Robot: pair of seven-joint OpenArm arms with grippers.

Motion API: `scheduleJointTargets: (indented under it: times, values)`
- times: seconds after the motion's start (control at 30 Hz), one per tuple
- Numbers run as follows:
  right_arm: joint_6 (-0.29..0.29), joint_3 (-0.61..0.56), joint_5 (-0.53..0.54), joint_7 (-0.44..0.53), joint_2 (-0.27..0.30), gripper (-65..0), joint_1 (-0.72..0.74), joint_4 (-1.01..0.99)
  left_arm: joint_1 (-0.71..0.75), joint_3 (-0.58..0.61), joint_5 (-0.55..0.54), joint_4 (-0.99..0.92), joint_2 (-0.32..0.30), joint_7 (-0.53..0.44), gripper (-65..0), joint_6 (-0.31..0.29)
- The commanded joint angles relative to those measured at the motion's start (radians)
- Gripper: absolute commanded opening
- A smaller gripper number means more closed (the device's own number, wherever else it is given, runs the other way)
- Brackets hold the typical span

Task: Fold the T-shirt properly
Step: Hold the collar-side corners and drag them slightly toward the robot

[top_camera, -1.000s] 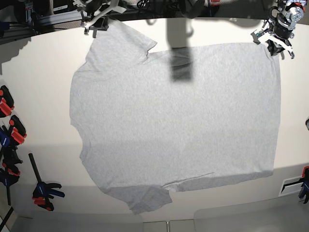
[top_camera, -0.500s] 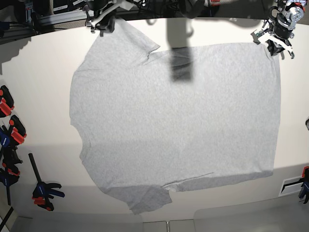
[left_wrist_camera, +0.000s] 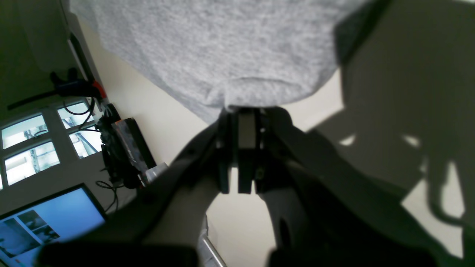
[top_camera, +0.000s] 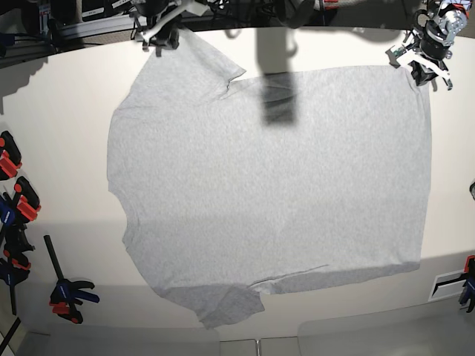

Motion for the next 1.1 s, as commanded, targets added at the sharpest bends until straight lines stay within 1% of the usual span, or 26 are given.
scheduleJointTargets:
  times: [0.0, 0.1, 0.17, 0.23, 0.37, 0.5, 0.6, 0.67, 0.7, 0.77, 0.8, 0.83, 0.93, 1.07]
  values:
    - [-0.011, 0.0, -0.003, 0.008, 0.005, -31.2, -0.002, 0.01, 0.011, 0.006, -0.009, 0.0, -0.006, -0.006, -65.0, -0.048]
    - [-0.008, -0.001, 0.019, 0.008, 0.005, -31.3, -0.001, 0.01, 0.011, 0.006, -0.009, 0.0, -0.006, -0.006, -65.0, -0.048]
    - [0.013, -0.007, 0.018, 0.007, 0.005, -32.5, -0.001, 0.01, 0.011, 0.006, -0.009, 0.0, -0.006, -0.006, -65.0, -0.048]
    - [0.031, -0.011, 0.018, 0.007, 0.005, -37.3, -0.001, 0.01, 0.011, 0.006, -0.009, 0.0, -0.006, -0.006, -65.0, -0.048]
    - [0.03, -0.02, 0.018, 0.005, 0.005, -49.3, -0.001, 0.01, 0.011, 0.006, -0.009, 0.0, -0.006, -0.006, -65.0, -0.048]
    - [0.03, -0.038, 0.018, 0.004, 0.005, -57.1, -0.001, 0.01, 0.011, 0.006, -0.009, 0.0, -0.006, -0.006, -65.0, -0.048]
    - [0.022, -0.063, 0.018, -0.01, 0.006, -65.0, -0.001, 0.01, 0.011, 0.006, -0.009, 0.0, -0.006, -0.006, -65.0, -0.048]
    - [-0.018, -0.092, 0.018, -0.06, 0.006, -65.0, -0.001, 0.01, 0.011, 0.006, -0.009, 0.0, -0.006, -0.006, -65.0, -0.048]
    - [-0.056, -0.111, 0.018, -0.1, 0.006, -65.0, -0.001, 0.01, 0.011, 0.006, -0.009, 0.0, -0.006, -0.006, -65.0, -0.048]
    - [-0.153, -0.155, 0.013, -0.179, 0.006, -65.0, -0.001, 0.01, 0.011, 0.006, -0.009, 0.0, -0.006, -0.006, -65.0, -0.048]
    - [-0.187, -0.177, 0.002, -0.203, 0.006, -65.0, -0.001, 0.01, 0.011, 0.006, -0.009, 0.0, -0.006, -0.006, -65.0, -0.048]
    - [-0.207, -0.199, -0.016, -0.216, 0.006, -65.0, -0.001, 0.01, 0.011, 0.006, -0.009, 0.0, -0.006, -0.006, -65.0, -0.048]
    - [-0.237, -0.256, -0.068, -0.219, 0.008, -65.0, -0.001, 0.01, 0.011, 0.006, -0.009, 0.0, -0.006, -0.006, -65.0, -0.048]
    - [-0.293, -0.301, -0.098, -0.251, 0.045, -65.0, -0.001, 0.012, 0.011, 0.006, -0.009, 0.0, -0.006, -0.006, -65.0, -0.048]
